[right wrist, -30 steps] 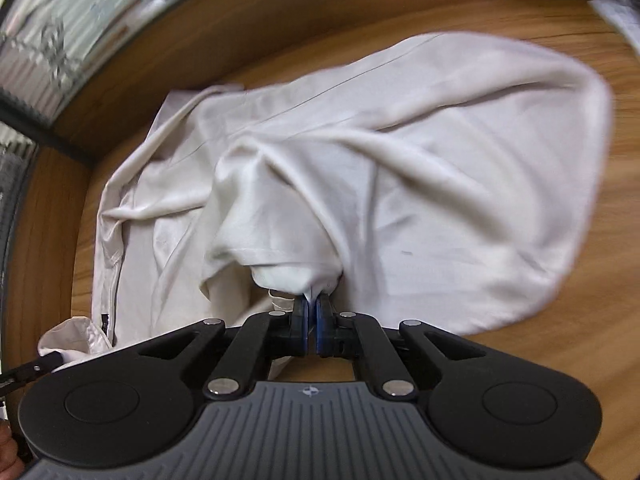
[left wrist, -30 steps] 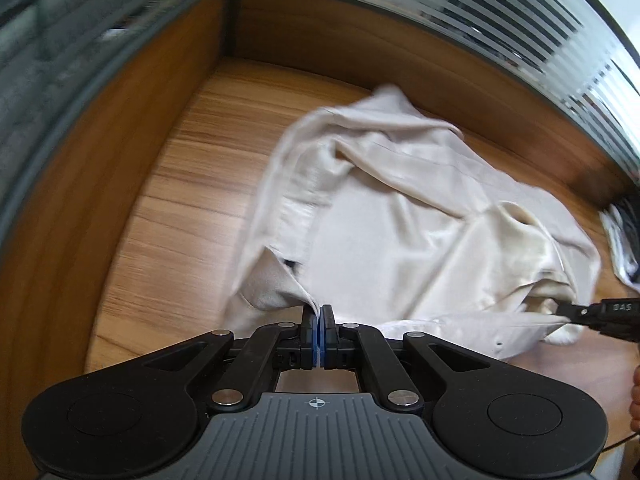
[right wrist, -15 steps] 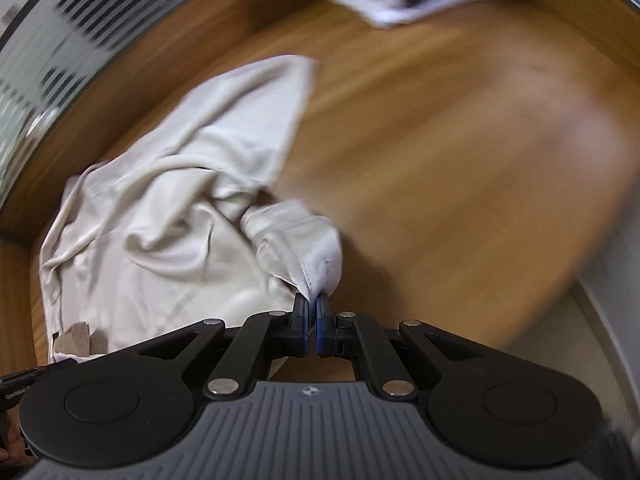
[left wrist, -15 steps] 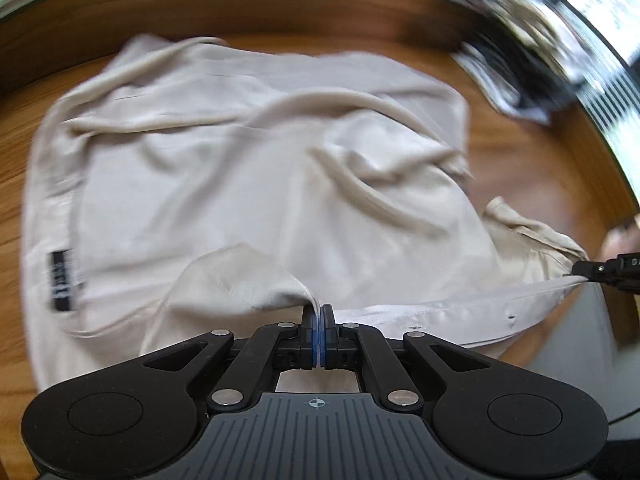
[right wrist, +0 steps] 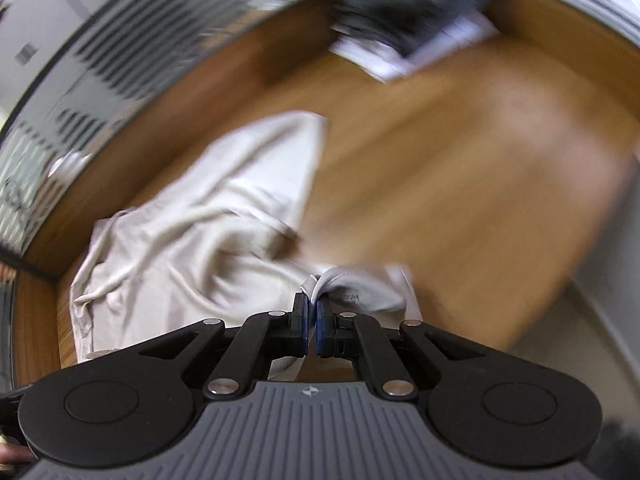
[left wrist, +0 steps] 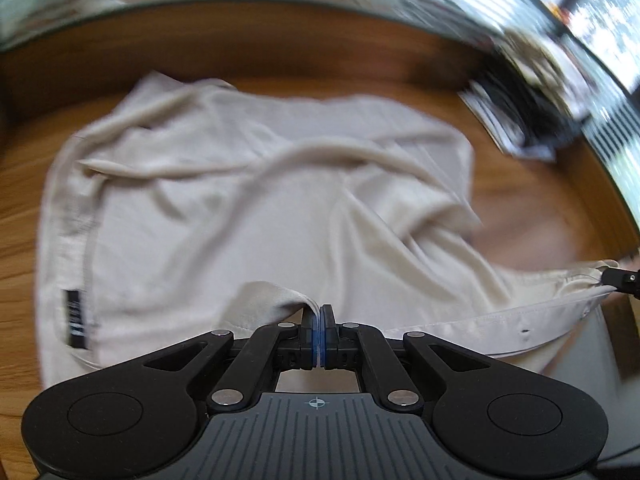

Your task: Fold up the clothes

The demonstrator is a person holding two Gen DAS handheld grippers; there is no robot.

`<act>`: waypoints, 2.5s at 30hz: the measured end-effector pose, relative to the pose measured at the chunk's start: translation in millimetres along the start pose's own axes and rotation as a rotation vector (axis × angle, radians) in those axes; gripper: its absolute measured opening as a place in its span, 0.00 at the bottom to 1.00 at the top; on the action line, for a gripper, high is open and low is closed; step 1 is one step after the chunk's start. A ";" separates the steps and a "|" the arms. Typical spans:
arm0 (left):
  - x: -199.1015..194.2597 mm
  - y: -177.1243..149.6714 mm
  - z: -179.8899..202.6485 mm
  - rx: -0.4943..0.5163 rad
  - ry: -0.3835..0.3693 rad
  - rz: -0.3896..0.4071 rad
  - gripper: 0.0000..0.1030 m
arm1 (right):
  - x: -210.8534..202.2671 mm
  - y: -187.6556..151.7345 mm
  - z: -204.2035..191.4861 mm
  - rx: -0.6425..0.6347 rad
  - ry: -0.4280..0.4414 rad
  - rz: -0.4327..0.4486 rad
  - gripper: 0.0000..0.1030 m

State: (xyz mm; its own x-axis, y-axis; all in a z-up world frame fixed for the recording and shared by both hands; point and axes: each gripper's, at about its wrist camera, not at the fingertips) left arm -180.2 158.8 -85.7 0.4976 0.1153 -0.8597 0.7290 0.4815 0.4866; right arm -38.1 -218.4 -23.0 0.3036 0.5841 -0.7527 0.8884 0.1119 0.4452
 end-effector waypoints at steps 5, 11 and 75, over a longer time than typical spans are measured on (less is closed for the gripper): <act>-9.5 18.8 -43.6 -0.124 0.090 0.078 0.04 | 55.4 35.2 -49.7 -0.141 0.065 -0.046 0.04; -2.5 26.6 -95.3 -0.273 0.211 0.085 0.04 | 125.8 63.8 -112.3 -0.305 0.109 -0.129 0.04; 2.8 -114.8 -11.0 -0.067 0.402 -0.169 0.07 | 150.7 36.3 0.7 -0.523 0.036 -0.348 0.56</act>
State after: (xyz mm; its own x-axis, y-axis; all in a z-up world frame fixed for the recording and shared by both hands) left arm -267.7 113.4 -145.6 0.1419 0.3528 -0.9249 0.7458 0.5762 0.3342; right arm 40.2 -126.9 -120.6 0.0072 0.4690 -0.8832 0.6446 0.6731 0.3627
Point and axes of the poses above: each gripper's, at about its wrist camera, not at the fingertips, and x roughly the way its jaws point, z to its right, y to its top, and after that the axes turned 7 degrees about y, right-handed
